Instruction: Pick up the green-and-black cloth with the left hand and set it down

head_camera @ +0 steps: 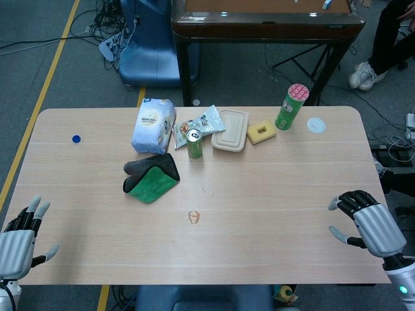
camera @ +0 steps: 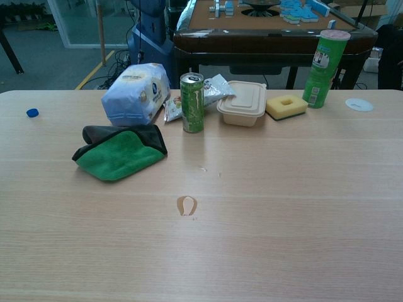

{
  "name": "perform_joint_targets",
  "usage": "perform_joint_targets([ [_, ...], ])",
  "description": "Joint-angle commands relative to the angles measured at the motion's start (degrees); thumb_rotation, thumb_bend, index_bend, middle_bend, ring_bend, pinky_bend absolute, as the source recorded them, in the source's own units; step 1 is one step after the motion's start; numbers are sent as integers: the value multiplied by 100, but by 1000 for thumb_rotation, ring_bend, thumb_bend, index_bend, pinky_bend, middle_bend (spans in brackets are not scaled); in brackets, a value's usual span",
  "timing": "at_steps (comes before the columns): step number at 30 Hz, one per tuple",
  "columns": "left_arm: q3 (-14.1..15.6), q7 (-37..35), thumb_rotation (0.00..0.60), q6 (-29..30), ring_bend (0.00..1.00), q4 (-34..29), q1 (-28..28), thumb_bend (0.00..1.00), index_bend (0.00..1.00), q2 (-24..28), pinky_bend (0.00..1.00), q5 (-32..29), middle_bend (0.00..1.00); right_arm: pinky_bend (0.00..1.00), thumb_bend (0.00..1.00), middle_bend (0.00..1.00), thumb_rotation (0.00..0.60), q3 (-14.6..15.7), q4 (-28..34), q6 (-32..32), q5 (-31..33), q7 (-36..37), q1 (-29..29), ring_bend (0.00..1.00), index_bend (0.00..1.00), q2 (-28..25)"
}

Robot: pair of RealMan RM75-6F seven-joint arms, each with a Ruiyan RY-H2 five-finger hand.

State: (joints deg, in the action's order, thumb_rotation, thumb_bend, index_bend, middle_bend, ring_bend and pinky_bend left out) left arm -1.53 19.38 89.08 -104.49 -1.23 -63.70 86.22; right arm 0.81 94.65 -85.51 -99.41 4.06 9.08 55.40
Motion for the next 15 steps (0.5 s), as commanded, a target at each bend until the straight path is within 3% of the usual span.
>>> perform_joint_targets([
  [1, -1, 2, 600, 5, 117, -4, -1, 140, 108, 1, 252, 9, 40, 250, 296, 389, 600, 5, -2, -3, -2, 5, -5, 281, 427, 0],
  [9, -123, -97, 600, -138, 117, 48, -193, 140, 108, -7, 252, 79, 39, 249, 296, 389, 600, -32, 29, -65, 4, -12, -14, 280, 427, -41],
  [15, -393, -498, 600, -884, 117, 40, -785, 140, 108, 110, 252, -26, 39, 249, 296, 389, 600, -69, 166, -140, -35, -128, -22, 280, 427, -146],
])
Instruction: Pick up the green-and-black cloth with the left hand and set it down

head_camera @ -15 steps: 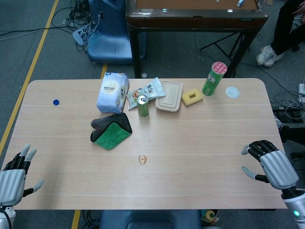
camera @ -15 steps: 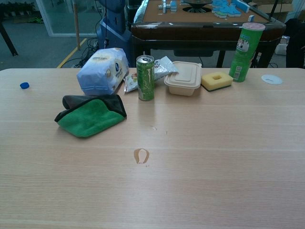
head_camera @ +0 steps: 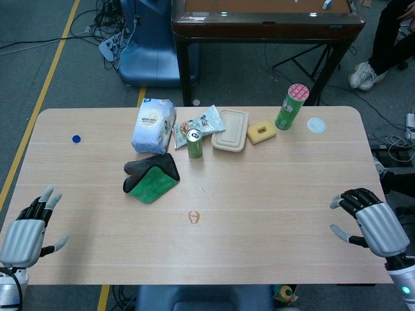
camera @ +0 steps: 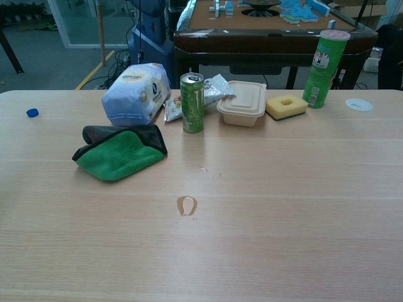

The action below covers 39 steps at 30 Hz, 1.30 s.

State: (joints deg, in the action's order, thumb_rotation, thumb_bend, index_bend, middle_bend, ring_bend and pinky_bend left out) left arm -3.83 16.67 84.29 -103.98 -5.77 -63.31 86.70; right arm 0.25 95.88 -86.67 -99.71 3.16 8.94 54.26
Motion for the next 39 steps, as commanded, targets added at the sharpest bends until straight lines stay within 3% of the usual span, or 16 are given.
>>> perform_joint_targets([
  [1, -209, -267, 600, -549, 117, -15, -442, 140, 108, 79, 252, -104, 39, 250, 296, 389, 600, -18, 68, -35, -6, -58, -12, 281, 427, -47],
  [11, -656, -295, 600, -2067, 115, 417, -1710, 140, 121, -308, 240, -577, 39, 249, 296, 389, 600, 15, 246, -140, -29, -221, -124, 281, 427, -129],
  [22, -996, -154, 600, -3403, 101, 1539, -2908, 140, 115, -1157, 225, -1666, 39, 249, 296, 389, 600, 7, 337, -170, 19, -310, -195, 280, 427, -182],
  [32, -1062, 761, 600, -3736, 65, 2553, -3626, 139, 80, -1962, 190, -2868, 39, 250, 296, 389, 600, -10, 353, -144, 47, -324, -207, 280, 427, -200],
  [39, -953, 1400, 600, -3967, 49, 3040, -4032, 139, 95, -2286, 170, -3731, 39, 249, 296, 389, 600, -18, 311, -158, 107, -285, -246, 280, 427, -212],
])
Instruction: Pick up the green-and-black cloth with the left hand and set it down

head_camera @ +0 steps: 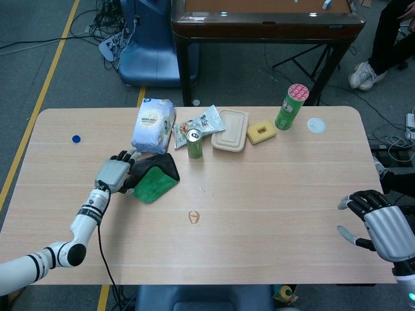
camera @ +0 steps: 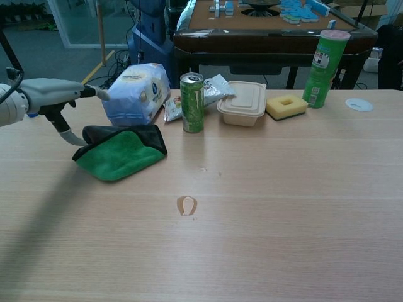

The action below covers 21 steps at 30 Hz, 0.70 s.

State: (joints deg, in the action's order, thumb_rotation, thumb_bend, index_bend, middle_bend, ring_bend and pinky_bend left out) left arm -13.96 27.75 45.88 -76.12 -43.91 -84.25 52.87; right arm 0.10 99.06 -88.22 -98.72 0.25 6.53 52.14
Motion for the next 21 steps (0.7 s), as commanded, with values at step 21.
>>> perform_joint_targets([
  [21, 367, 846, 600, -564, 177, 1429, -965, 140, 246, -1059, 273, -1755, 120, 250, 296, 389, 600, -20, -127, 45, 158, 102, -64, 280, 427, 13],
])
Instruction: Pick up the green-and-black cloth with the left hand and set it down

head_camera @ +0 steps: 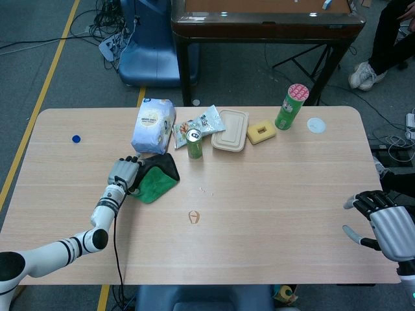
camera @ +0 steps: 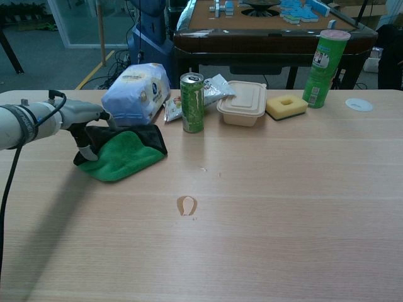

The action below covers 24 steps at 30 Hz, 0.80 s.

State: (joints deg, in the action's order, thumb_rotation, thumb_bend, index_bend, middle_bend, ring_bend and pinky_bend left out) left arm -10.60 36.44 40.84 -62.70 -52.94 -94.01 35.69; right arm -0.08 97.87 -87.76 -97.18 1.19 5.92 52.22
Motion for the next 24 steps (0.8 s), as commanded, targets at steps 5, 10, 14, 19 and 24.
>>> perform_joint_targets([
  [5, 60, -166, 600, -72, 343, 286, -121, 140, 361, -291, 493, 99, 281, 249, 296, 389, 600, -9, -34, 19, 43, 30, -8, 281, 427, 10],
  [10, 28, -597, 600, -119, 528, 461, -90, 142, 502, -469, 697, 447, 482, 249, 296, 389, 600, -22, -62, 37, 72, 59, -5, 280, 427, 20],
  [14, 34, -931, 600, -154, 619, 369, -13, 148, 593, -397, 809, 759, 588, 250, 296, 389, 600, -29, -70, 54, 77, 70, 3, 281, 427, 26],
  [19, -54, -1555, 600, -186, 684, -93, 162, 168, 659, -59, 902, 1163, 667, 249, 296, 389, 600, -36, -76, 75, 65, 73, 21, 280, 427, 47],
  [24, -124, -2297, 600, -122, 691, -1001, 420, 172, 665, 564, 920, 1810, 675, 250, 296, 389, 600, -40, -52, 89, 28, 44, 42, 281, 427, 58],
])
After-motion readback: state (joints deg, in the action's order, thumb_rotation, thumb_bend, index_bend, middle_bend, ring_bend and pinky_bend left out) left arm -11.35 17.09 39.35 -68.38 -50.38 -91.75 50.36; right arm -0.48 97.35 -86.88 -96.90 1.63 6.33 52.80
